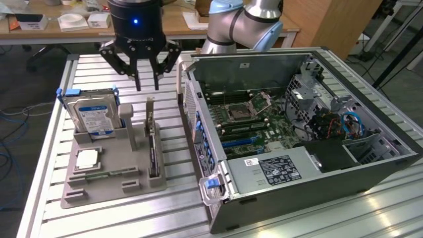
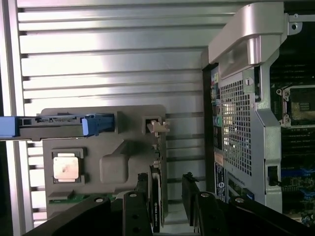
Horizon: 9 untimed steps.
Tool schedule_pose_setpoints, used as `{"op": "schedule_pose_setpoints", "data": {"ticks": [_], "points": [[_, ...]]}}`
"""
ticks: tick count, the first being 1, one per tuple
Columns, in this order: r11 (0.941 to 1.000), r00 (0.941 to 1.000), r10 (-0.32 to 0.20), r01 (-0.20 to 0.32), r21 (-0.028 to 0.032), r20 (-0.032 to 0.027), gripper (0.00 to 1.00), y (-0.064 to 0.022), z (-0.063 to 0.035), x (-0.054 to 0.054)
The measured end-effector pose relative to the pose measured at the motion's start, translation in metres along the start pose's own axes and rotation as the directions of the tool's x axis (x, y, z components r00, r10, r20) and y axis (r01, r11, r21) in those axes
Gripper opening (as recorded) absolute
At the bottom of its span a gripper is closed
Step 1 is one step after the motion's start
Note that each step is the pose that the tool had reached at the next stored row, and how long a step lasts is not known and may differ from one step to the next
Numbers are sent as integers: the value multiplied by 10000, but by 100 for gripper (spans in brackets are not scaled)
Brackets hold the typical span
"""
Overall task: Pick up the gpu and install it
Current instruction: 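Pick up the gpu and move the gpu toward the slot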
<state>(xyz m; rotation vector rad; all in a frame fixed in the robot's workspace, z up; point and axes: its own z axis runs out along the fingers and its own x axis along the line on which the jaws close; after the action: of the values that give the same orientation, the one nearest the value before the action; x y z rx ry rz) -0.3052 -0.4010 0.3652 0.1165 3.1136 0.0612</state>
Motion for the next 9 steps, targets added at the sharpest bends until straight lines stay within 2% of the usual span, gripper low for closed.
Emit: {"op": "schedule_pose_setpoints", "data": {"ticks": [9], "points": [[10000, 10000, -1, 1, 2, -1, 41, -157, 115, -9]]}}
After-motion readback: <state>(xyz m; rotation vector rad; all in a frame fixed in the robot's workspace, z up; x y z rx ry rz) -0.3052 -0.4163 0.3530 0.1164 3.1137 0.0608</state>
